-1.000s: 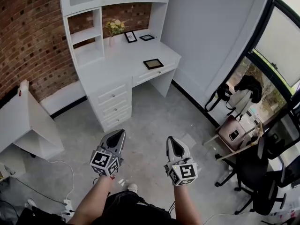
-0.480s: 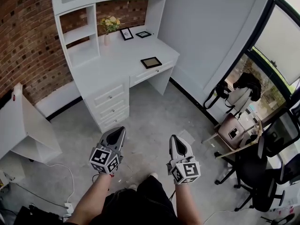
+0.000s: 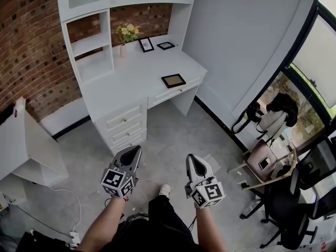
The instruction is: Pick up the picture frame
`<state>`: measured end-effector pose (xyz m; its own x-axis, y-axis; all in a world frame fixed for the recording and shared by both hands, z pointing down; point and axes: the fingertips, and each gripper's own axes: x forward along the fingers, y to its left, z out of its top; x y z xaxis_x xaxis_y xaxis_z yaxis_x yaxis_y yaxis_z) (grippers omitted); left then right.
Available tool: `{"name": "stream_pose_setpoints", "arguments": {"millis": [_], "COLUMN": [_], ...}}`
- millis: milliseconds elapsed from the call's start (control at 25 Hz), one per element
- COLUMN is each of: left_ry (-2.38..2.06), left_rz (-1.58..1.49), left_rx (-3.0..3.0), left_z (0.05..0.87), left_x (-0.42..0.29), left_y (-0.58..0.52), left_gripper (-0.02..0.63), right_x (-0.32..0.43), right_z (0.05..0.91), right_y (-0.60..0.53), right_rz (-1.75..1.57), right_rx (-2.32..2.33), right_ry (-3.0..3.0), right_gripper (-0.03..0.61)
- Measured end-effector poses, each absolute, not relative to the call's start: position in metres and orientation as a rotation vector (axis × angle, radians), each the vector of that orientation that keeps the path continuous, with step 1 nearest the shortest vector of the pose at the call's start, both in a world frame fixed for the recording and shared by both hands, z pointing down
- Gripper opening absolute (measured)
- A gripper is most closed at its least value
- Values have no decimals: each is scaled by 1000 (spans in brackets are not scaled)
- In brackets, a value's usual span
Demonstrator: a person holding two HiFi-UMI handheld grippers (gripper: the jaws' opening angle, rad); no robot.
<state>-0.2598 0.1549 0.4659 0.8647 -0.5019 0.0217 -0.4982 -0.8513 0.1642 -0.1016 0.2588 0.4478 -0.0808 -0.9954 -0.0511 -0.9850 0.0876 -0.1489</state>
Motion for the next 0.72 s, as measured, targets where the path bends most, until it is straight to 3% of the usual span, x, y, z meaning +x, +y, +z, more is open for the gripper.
{"name": "stream_pose_setpoints", "arguments": {"millis": [720], "left_ry": [-862], "left_rz": [-16], "left_rx": [2831], "left_z": [467], "left_x": [-166], "left_y": [41], "left_gripper": [-3], "right_x": [-2], "right_z": [461], "right_y": [133], "right_rz": [-180], "right_rx": [-1968], "right_ry": [2289], "right_gripper": [3]}}
